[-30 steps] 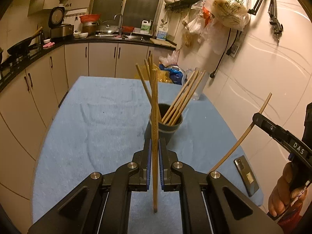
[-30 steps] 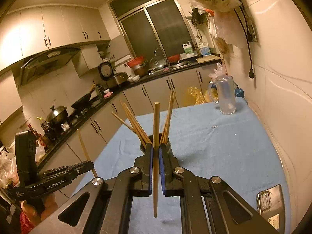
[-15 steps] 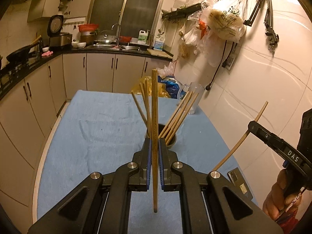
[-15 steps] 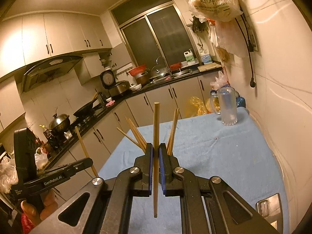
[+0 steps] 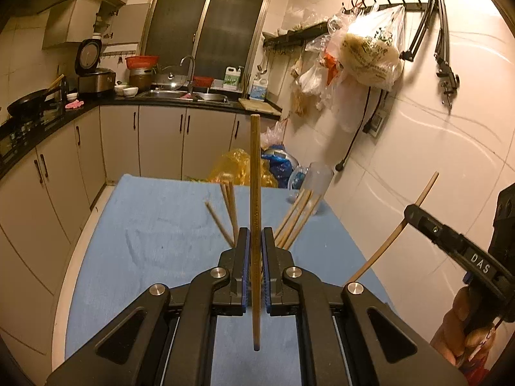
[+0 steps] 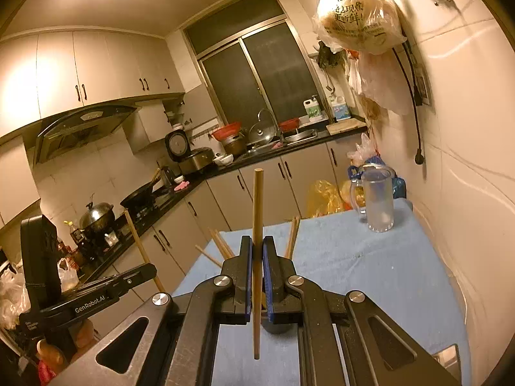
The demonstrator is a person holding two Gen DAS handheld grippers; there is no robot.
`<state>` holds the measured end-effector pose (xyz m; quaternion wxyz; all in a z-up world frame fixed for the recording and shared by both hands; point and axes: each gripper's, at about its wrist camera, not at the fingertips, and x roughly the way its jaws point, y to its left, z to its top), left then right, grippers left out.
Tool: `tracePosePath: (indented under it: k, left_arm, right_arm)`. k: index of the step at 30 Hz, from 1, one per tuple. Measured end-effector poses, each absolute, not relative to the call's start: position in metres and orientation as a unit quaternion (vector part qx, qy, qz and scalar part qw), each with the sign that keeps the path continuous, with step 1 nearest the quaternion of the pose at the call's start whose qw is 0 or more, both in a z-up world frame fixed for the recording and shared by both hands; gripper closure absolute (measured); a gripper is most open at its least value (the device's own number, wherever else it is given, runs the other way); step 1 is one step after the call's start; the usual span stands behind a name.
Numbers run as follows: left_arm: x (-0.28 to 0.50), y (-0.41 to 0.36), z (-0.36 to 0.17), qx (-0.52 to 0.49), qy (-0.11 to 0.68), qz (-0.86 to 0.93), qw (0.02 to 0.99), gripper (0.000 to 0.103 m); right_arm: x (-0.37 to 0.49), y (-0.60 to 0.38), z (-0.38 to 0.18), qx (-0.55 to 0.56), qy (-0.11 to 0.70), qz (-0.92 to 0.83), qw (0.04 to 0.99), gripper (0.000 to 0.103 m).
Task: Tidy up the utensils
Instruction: 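Lift both held chopsticks upright and carry them over the grey cup, then lower both chopsticks into the grey cup and open both tools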
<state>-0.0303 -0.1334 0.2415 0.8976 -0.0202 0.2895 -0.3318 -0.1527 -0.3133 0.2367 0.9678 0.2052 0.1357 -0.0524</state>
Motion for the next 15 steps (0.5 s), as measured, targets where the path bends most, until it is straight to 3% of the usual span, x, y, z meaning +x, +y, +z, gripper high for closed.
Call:
tracePosePath:
  k: [15]
  left_arm:
    - [0.017, -0.15, 0.267, -0.068, 0.256, -0.315, 0.911, 0.097]
  right_arm:
    - [-0.111, -0.333, 0.255, 0.215, 0.113, -0.077, 0.967, 0.096]
